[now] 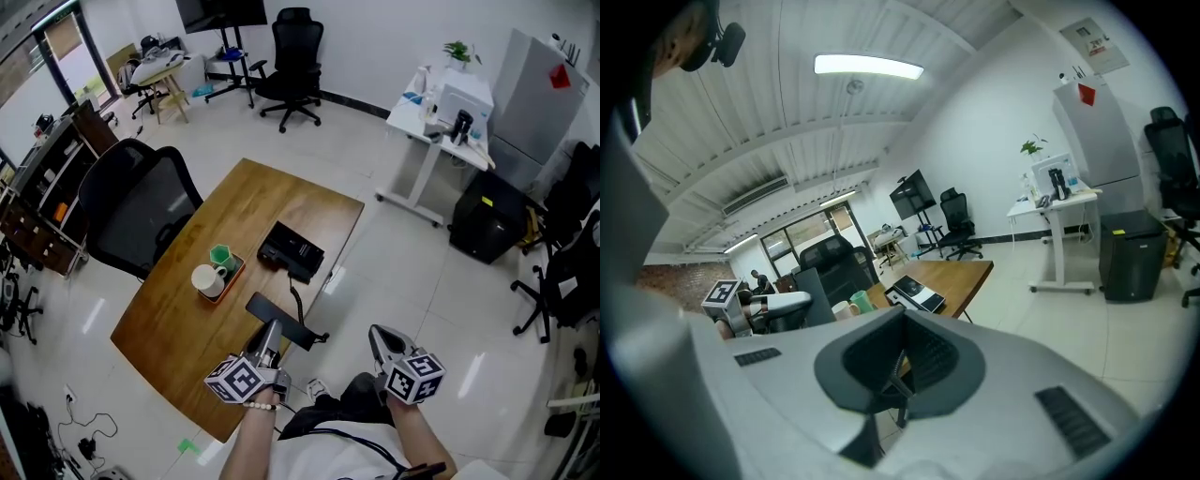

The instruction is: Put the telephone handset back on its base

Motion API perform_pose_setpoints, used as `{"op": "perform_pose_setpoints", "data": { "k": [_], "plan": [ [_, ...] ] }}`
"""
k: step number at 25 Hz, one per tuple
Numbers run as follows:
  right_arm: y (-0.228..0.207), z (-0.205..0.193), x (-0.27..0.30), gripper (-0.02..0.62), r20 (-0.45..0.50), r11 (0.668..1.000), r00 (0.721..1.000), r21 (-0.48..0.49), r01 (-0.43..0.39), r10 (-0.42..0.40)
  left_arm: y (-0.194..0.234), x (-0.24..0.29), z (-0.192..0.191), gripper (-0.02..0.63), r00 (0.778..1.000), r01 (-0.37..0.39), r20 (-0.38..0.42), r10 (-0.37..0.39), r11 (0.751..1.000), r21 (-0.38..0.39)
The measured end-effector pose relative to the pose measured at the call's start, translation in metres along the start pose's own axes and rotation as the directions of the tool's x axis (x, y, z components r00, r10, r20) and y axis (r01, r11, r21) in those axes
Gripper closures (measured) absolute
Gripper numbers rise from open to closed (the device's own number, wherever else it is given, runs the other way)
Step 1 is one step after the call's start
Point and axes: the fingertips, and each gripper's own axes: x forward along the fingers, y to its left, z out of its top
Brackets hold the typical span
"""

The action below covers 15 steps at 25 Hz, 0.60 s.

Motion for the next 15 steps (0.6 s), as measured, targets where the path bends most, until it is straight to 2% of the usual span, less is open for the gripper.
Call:
{"op": "perform_pose_setpoints", "data": {
  "k": [15],
  "plan": [
    [-0.026,0.032,0.072,0.595,-0.053,0.998,0.997,-0.018,-0.06,0.059,0.041,0.081,0.015,0.537,0.999,-0.043,0.028,0.044,0.999,-0.034]
  ]
}}
